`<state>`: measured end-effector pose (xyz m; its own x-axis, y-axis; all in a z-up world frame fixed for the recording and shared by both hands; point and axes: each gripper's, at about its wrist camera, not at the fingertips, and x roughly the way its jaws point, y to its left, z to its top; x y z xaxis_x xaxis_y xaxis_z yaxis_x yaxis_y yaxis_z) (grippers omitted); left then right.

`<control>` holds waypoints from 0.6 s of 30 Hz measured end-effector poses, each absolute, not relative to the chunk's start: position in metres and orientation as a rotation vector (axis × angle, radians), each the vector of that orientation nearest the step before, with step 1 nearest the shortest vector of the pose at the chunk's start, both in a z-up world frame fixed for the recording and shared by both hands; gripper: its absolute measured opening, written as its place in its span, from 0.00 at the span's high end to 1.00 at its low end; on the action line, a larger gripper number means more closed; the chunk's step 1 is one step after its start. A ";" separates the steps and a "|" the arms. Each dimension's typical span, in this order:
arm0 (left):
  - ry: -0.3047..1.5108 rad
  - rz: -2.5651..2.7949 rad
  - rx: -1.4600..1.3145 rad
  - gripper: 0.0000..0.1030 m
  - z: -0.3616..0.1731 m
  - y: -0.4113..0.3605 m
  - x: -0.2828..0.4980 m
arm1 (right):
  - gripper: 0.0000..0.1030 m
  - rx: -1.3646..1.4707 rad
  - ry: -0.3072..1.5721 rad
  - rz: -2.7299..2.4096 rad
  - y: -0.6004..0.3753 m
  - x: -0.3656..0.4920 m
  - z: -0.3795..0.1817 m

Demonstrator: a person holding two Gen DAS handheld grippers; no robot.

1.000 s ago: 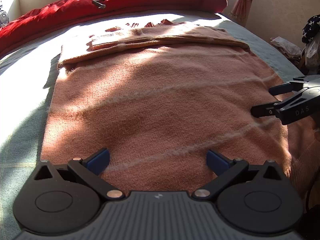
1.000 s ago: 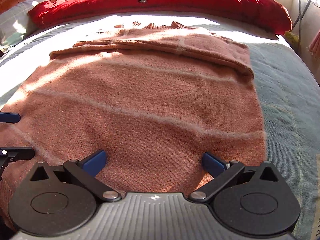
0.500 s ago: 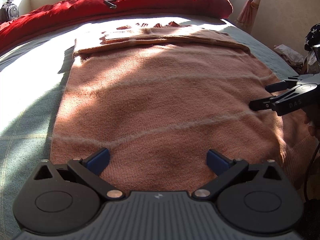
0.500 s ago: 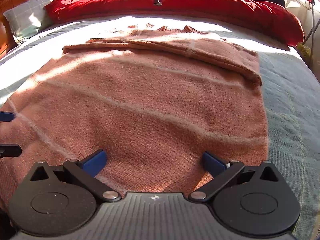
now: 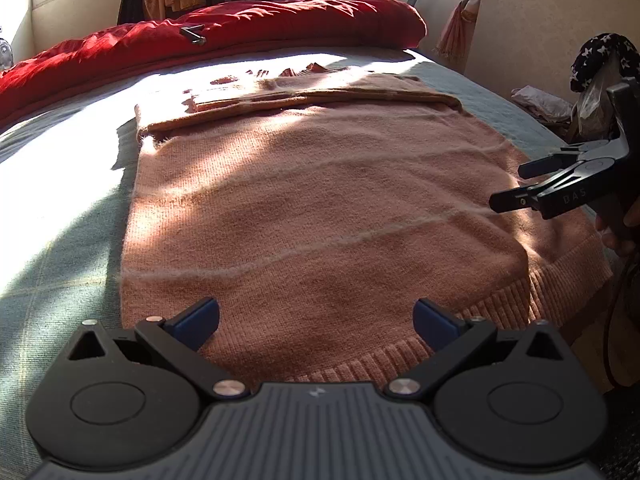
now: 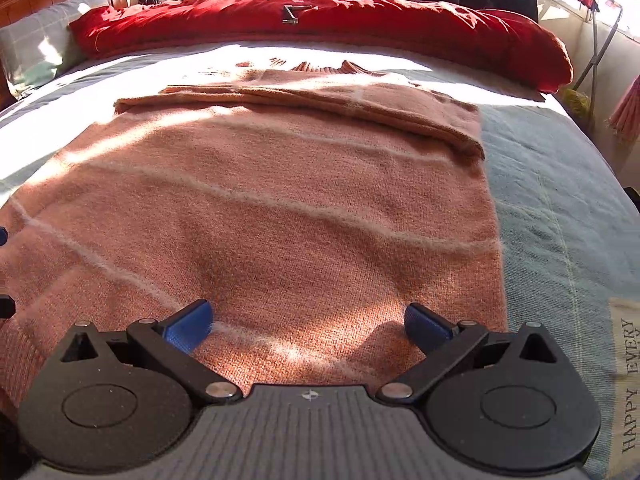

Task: Fold clothes

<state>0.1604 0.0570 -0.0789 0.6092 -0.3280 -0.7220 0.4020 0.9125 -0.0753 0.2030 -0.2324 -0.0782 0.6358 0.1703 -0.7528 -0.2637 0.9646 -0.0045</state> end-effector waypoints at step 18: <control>0.658 -0.502 0.131 0.01 -0.084 0.047 0.127 | 0.00 -0.172 0.684 0.373 -0.207 0.155 -0.078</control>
